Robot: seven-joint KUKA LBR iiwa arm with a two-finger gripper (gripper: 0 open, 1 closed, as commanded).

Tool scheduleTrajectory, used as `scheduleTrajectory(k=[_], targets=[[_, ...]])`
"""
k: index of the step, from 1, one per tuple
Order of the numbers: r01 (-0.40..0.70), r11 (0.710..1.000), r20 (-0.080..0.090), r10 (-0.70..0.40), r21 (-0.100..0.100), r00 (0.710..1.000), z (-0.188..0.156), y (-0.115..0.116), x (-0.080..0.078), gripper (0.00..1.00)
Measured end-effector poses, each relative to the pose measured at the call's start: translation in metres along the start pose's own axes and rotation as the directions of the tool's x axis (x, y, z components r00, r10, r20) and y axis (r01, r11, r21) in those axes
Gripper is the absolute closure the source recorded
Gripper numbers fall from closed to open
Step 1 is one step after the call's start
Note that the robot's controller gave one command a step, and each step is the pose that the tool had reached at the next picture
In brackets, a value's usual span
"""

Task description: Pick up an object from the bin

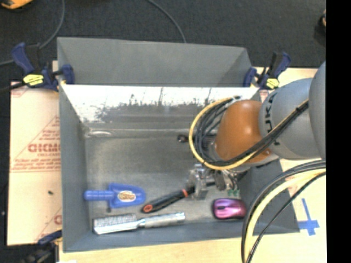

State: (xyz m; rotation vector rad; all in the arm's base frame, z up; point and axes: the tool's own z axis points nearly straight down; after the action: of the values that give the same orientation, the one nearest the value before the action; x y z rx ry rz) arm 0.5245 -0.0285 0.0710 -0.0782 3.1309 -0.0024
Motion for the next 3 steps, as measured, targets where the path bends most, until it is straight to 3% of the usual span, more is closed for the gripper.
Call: scheduleTrajectory(k=[3], targets=[[0.003, 1.0, -0.005, -0.003, 0.0, 1.0, -0.028, 0.0, 0.001, 1.0]])
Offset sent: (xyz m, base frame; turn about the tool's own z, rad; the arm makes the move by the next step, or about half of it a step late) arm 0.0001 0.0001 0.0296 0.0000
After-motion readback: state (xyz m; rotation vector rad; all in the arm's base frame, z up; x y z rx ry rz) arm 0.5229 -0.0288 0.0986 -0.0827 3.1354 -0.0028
